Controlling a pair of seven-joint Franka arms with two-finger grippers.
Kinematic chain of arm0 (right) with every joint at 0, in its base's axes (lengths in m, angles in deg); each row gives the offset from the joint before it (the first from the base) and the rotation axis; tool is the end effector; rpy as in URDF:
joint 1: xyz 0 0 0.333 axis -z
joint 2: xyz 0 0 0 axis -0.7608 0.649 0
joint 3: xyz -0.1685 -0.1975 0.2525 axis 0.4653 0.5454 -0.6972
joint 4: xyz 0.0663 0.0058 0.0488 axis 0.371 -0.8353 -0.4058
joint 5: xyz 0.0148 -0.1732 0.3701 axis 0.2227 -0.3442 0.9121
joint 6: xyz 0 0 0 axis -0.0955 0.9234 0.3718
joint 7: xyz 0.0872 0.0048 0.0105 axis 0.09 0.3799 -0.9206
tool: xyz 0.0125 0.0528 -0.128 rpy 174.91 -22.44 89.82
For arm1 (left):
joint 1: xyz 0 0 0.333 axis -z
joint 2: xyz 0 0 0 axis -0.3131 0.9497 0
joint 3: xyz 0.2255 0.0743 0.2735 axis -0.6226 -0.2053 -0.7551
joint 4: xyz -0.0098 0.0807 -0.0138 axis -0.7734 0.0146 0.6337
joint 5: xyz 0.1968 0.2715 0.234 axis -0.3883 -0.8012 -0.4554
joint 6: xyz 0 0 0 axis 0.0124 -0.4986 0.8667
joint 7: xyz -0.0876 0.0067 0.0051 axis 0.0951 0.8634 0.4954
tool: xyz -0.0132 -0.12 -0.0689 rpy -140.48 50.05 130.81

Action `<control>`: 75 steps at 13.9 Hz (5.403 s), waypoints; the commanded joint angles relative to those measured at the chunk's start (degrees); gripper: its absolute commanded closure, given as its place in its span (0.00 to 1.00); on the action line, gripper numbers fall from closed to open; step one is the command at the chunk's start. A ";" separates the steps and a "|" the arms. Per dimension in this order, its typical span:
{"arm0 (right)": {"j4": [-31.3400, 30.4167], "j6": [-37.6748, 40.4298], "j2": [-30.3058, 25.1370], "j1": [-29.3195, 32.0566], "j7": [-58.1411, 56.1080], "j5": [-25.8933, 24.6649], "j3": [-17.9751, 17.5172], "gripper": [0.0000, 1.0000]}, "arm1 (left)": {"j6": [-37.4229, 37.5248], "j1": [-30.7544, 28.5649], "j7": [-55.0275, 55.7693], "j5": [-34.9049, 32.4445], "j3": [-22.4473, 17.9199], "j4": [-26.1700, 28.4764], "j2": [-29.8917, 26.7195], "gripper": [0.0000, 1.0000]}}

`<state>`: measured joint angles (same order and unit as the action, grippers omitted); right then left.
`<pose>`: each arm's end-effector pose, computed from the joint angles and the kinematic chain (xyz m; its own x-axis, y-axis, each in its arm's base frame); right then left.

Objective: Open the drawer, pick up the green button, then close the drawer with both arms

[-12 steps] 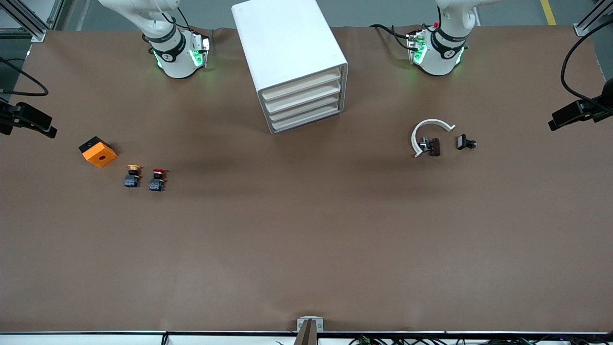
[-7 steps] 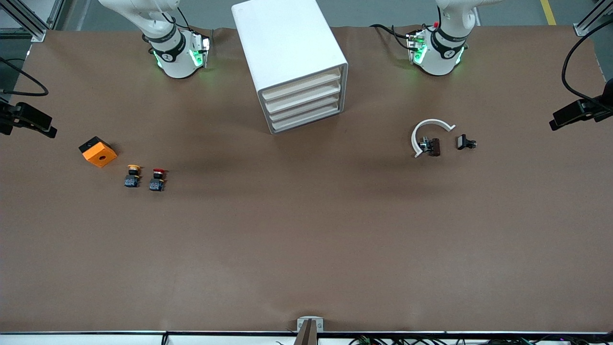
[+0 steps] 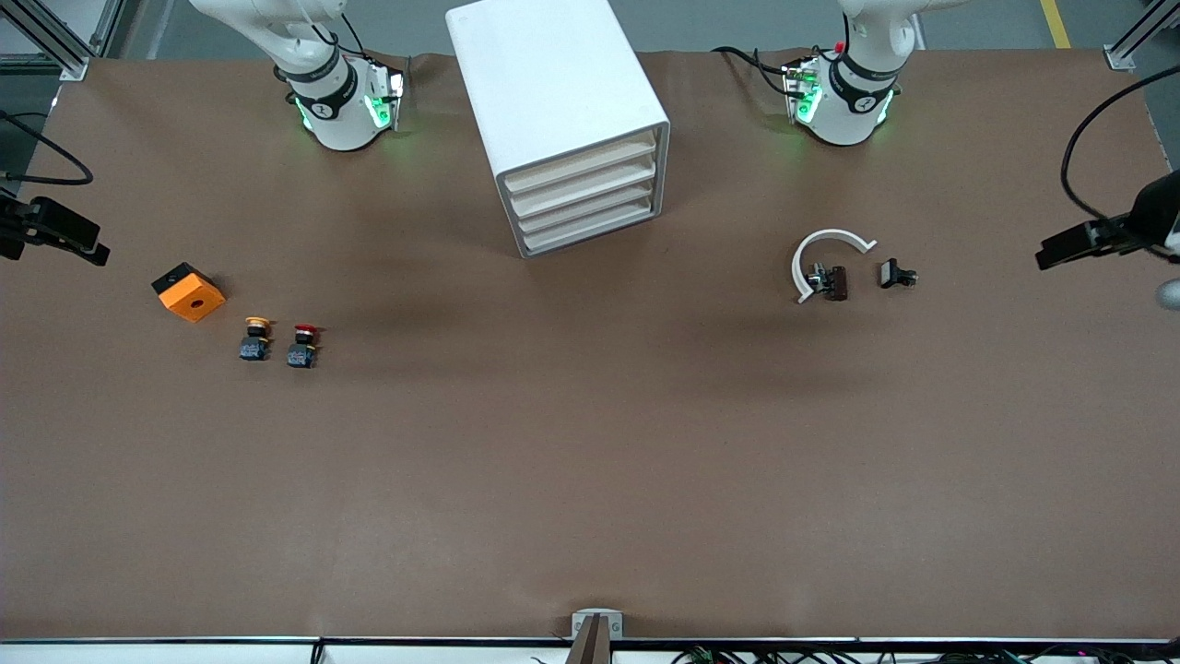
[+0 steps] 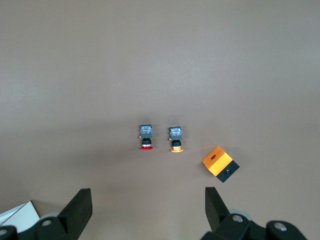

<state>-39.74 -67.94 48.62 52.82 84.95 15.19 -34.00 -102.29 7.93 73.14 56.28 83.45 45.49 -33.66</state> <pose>0.5803 -0.0419 0.6577 0.9969 -0.0783 -0.0075 -0.0781 -0.9966 0.0276 0.5967 0.0304 0.5841 0.9739 0.1633 -0.1579 0.1607 -0.9866 -0.0291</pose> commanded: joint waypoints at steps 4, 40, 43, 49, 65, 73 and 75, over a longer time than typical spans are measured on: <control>1.42 0.53 0.70 0.67 -0.62 -0.28 -0.38 0.00 | -1.76 2.05 5.97 6.47 0.77 -7.44 13.16 0.00; 1.42 0.44 1.14 0.41 -0.70 -0.72 -0.38 0.00 | -20.92 27.28 102.48 41.96 0.59 -6.74 38.74 0.00; 1.42 0.36 1.14 0.41 -0.26 -0.72 -0.38 0.00 | -14.53 27.72 104.08 43.66 0.59 -6.30 39.89 0.00; 1.42 0.18 2.10 0.23 -0.18 -0.63 -0.47 0.00 | -7.65 31.93 104.08 44.44 0.77 -5.51 41.99 0.00; 1.33 -2.02 3.77 -4.33 0.44 0.33 -0.74 0.00 | 0.26 39.32 114.45 56.49 0.86 -5.51 49.47 0.26; 1.07 0.45 3.51 -17.94 25.88 0.25 -0.82 0.00 | 1.14 41.87 115.07 59.21 0.77 -5.51 50.44 0.46; 0.98 0.45 3.60 -23.39 36.77 0.16 -0.74 0.00 | 1.49 42.22 115.15 59.21 0.77 -5.51 50.96 0.46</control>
<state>-39.64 -68.38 51.94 34.22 112.37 15.37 -35.30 -101.88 49.45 187.33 114.09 84.50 40.63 16.50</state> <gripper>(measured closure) 0.000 0.454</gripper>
